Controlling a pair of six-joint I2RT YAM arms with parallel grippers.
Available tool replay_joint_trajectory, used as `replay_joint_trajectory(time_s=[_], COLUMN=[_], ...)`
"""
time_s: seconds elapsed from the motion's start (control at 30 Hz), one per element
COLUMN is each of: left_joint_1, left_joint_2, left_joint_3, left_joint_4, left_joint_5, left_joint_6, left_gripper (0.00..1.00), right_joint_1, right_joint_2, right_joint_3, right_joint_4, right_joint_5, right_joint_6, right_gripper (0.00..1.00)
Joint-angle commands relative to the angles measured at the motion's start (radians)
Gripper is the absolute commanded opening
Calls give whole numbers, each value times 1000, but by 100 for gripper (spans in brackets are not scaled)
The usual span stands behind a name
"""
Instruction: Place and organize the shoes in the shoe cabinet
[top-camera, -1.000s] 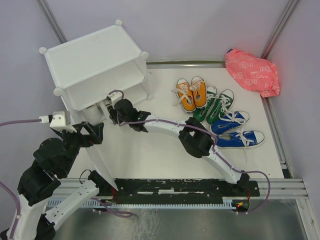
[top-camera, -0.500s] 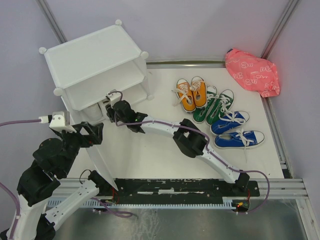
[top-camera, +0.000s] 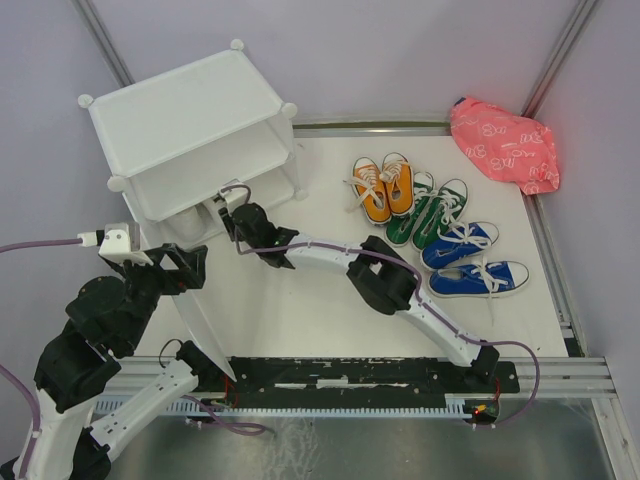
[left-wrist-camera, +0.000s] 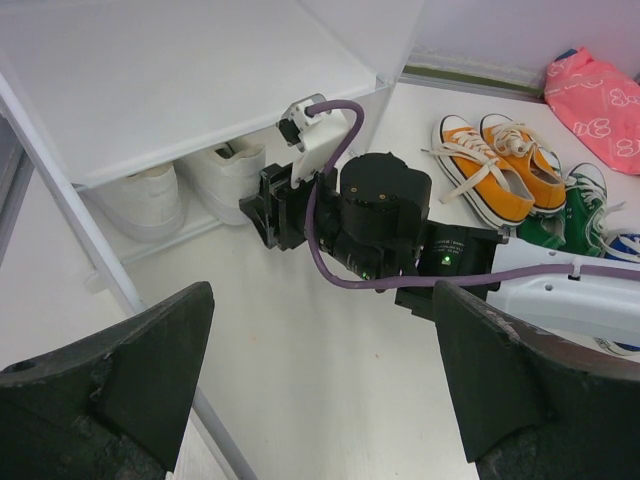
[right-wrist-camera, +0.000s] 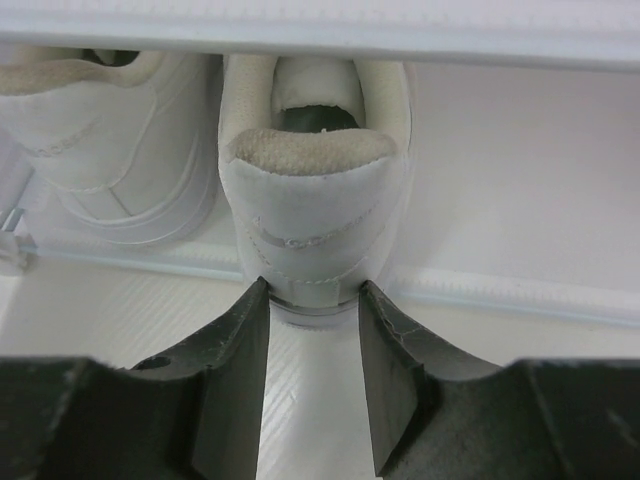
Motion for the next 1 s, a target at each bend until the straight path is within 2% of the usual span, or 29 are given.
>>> replay_joint_trajectory(time_s=[0.0, 0.17, 0.33, 0.63, 0.97], left_joint_1=[1, 2, 2, 1, 3], left_joint_2=[11, 8, 6, 7, -3], left_joint_3=[-30, -32, -31, -34, -31], left_joint_4=[-101, -104, -103, -103, -110], left_joint_5=[-25, -26, -26, -25, -25], left_joint_6=[-42, -45, -45, -49, -56], left_gripper=[97, 97, 97, 97, 97], right_joint_1=[-62, -66, -59, 16, 41], right_joint_2=[-44, 21, 105, 142, 190], right_joint_3=[30, 121, 241, 293, 367], right_joint_4=[76, 97, 74, 45, 25], right_joint_5=[88, -58, -140, -212, -259], right_joint_6=[-22, 8, 56, 43, 73], right_gripper=[18, 19, 19, 19, 20])
